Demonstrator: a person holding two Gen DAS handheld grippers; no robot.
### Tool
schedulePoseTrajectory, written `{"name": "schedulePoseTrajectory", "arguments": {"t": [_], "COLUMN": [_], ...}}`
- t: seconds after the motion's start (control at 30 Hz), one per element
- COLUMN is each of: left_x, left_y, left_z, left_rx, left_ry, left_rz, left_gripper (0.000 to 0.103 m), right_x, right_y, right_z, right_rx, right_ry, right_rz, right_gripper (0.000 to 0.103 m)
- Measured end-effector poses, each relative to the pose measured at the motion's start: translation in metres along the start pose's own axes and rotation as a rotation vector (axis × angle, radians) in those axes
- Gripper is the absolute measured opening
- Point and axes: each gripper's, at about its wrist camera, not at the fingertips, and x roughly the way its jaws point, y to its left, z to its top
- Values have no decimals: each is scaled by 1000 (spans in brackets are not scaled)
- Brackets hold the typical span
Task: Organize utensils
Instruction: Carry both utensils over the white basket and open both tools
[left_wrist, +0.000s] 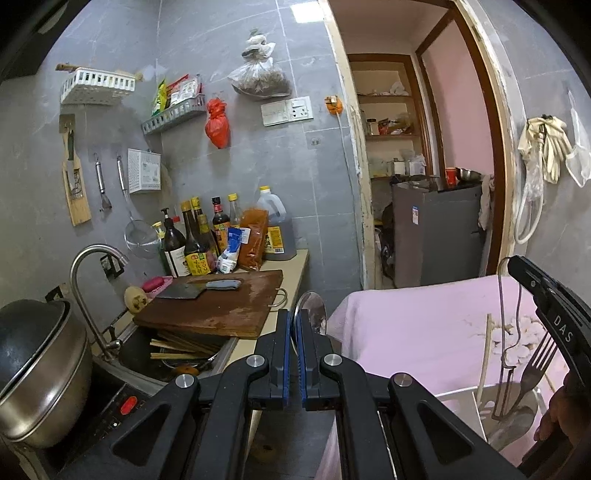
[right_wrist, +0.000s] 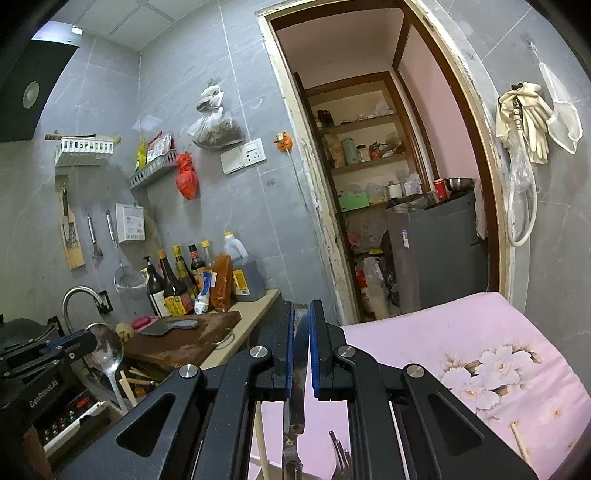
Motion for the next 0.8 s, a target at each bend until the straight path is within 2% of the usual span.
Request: {"name": "schedulePoseTrajectory", "arguments": {"t": [0.2, 0.4, 0.5, 0.57, 0.7, 0.77, 0.8], "left_x": [1, 5, 1, -4, -11, -16, -18], "left_y": [-3, 3, 6, 7, 5, 2, 0], "left_z": [-4, -7, -8, -4, 3, 8, 9], "left_rx": [1, -57, -90, -110, -141, -161, -169], "left_ry": [28, 95, 97, 91, 79, 69, 65], "left_rz": [-59, -199, -236, -259, -292, -317, -326], "left_gripper": [5, 9, 10, 15, 25, 30, 38], "right_x": [-6, -19, -28, -35, -53, -62, -67], "right_y": [-2, -3, -7, -10, -17, -20, -23], "right_z": [-2, 4, 12, 18, 33, 39, 42], "right_rx": [-10, -31, -27, -27, -37, -46, -48], "right_ry": [25, 58, 48, 38, 15, 8, 1], "right_rz": [22, 53, 51, 46, 24, 8, -1], "right_gripper": [8, 10, 17, 31, 38, 51, 54]}}
